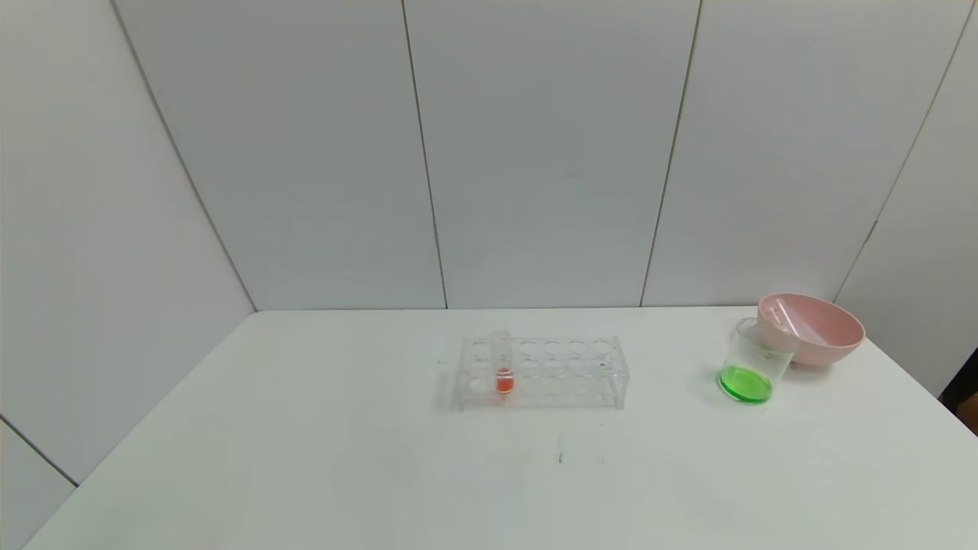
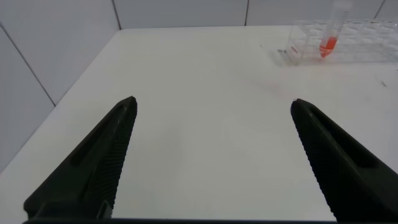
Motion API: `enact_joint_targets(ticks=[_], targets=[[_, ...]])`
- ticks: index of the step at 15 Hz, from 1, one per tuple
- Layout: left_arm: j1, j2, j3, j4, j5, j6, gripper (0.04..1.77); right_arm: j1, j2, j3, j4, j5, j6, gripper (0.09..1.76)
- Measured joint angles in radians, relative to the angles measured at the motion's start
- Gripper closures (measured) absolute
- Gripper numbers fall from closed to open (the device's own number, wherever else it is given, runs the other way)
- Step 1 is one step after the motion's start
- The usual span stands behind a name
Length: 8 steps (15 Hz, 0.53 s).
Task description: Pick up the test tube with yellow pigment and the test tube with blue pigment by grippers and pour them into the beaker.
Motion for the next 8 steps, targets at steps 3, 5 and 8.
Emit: enact_joint_targets(ticks=[3,5,8], targets=[[0.0,0.0,0.0,0.0,0.0,0.0,0.05,0.0,-0.002,0.065,0.124,-0.034,0.001,0.15],[0.0,0.0,0.0,-0.001,0.0,0.001,0.05,0.0,-0.002,0.071,0.195,-0.08,0.002,0.15],[0.0,0.0,0.0,0.0,0.0,0.0,0.05,0.001,-0.002,0.074,0.187,-0.083,0.005,0.15]])
